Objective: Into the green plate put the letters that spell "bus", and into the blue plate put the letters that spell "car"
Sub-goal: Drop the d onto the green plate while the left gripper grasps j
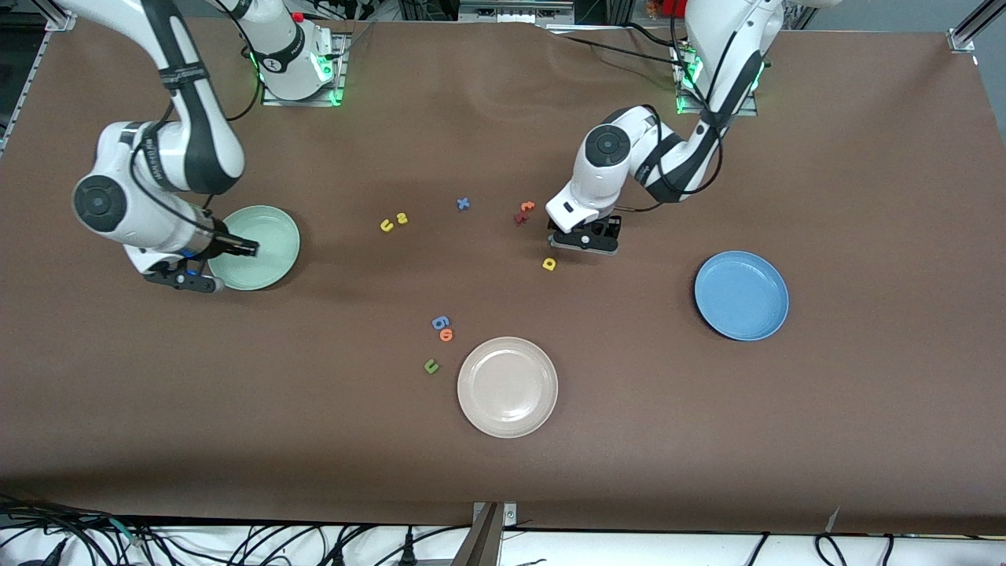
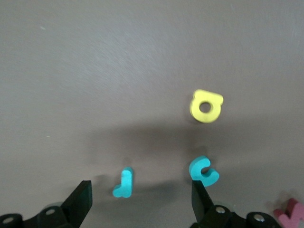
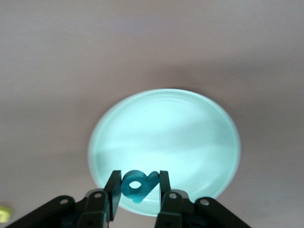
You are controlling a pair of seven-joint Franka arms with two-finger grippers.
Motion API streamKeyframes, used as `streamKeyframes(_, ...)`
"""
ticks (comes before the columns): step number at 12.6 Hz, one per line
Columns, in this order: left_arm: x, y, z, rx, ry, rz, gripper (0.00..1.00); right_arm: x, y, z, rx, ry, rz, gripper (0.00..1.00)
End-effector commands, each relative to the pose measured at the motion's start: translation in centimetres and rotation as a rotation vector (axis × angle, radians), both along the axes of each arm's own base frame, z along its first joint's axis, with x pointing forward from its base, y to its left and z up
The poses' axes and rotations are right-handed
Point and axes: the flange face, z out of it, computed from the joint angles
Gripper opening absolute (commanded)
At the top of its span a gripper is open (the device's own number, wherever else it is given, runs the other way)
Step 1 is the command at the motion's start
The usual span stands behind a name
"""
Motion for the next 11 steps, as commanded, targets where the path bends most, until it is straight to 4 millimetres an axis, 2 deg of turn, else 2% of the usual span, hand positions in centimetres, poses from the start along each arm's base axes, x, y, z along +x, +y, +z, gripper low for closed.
streamKeyframes(1, 0.2, 0.7, -0.4, 0.014, -0.011, -0.089, 0.90, -0.9, -1.8, -3.4, -0.002, 0.059, 0.037, 0.12)
streamKeyframes(3, 0.6, 1.2, -0.4, 0.015, -0.010, -0.094, 0.89, -1.2, -1.9, -6.0, -0.012, 0.083, 0.047, 0.12)
streamKeyframes(5, 0.7, 1.2, -0.3, 0.014, -0.011, -0.095, 0.81, -1.4, -2.9, -8.0, -0.009, 0.102, 0.074, 0.12)
streamKeyframes(9, 0.5, 1.3, -0.8, 0.022, 0.000, -0.095, 0.60, -2.1, -4.6, -9.9, 0.011, 0.141, 0.124, 0.13)
streamKeyframes(10, 0.4, 1.3, -0.9, 0.028, 0.007, -0.096, 0.59, -2.1, -5.1, -10.0, 0.016, 0.142, 0.132, 0.15)
streamKeyframes(11, 0.5, 1.3, -0.8, 0.028, 0.007, -0.095, 0.56, -2.1, -5.3, -10.0, 0.017, 0.143, 0.129, 0.25)
